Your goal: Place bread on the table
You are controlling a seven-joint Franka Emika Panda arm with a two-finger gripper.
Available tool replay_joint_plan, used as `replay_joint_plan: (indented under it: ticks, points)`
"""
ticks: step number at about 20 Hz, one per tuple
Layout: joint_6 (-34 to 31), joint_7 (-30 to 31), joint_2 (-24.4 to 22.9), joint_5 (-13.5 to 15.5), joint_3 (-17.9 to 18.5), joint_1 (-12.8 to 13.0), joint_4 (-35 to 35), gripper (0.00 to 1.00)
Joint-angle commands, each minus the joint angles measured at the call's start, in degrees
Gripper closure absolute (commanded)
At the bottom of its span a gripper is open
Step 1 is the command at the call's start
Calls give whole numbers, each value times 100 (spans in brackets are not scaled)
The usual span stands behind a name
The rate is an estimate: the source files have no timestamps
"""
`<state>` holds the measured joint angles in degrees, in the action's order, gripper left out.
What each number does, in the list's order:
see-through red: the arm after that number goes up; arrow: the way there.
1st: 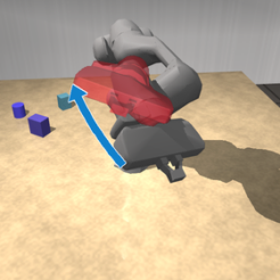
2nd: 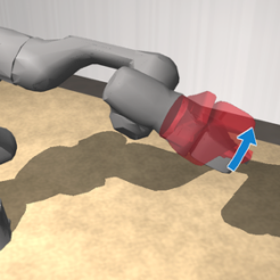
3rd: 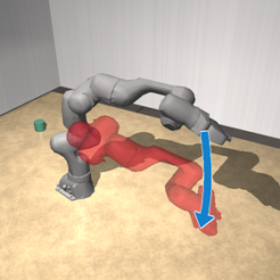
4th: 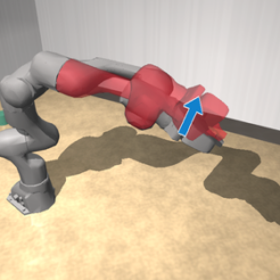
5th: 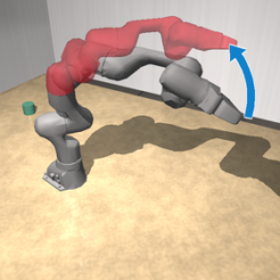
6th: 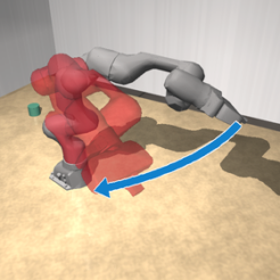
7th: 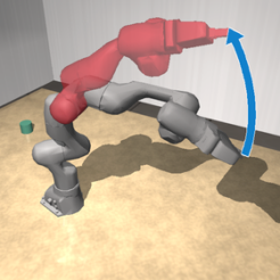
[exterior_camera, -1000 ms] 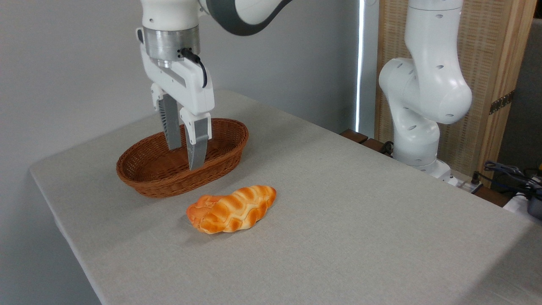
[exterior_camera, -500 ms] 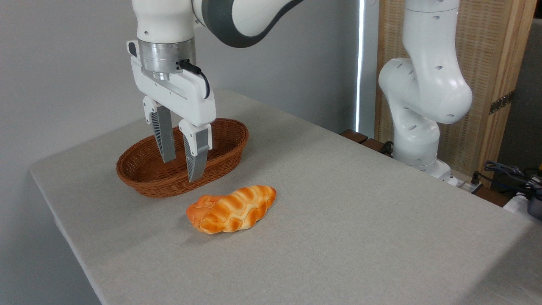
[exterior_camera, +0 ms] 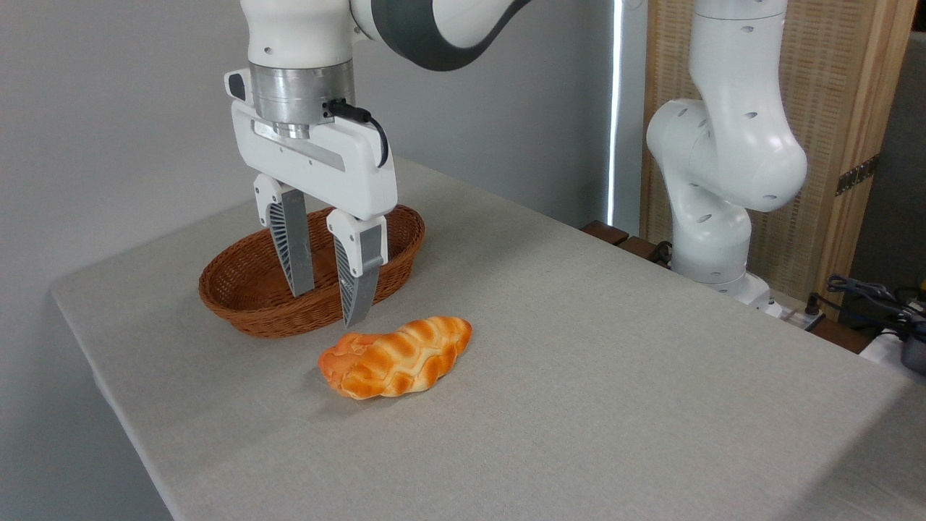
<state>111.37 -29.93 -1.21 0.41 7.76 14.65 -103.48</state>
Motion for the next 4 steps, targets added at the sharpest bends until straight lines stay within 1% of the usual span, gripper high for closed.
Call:
replay_joint_plan:
  ticks: [1,4]
  points:
    - [-116,110,-37,-138,24,56,65,0]
    - [-116,110,-37,-24,24,56,65,0]
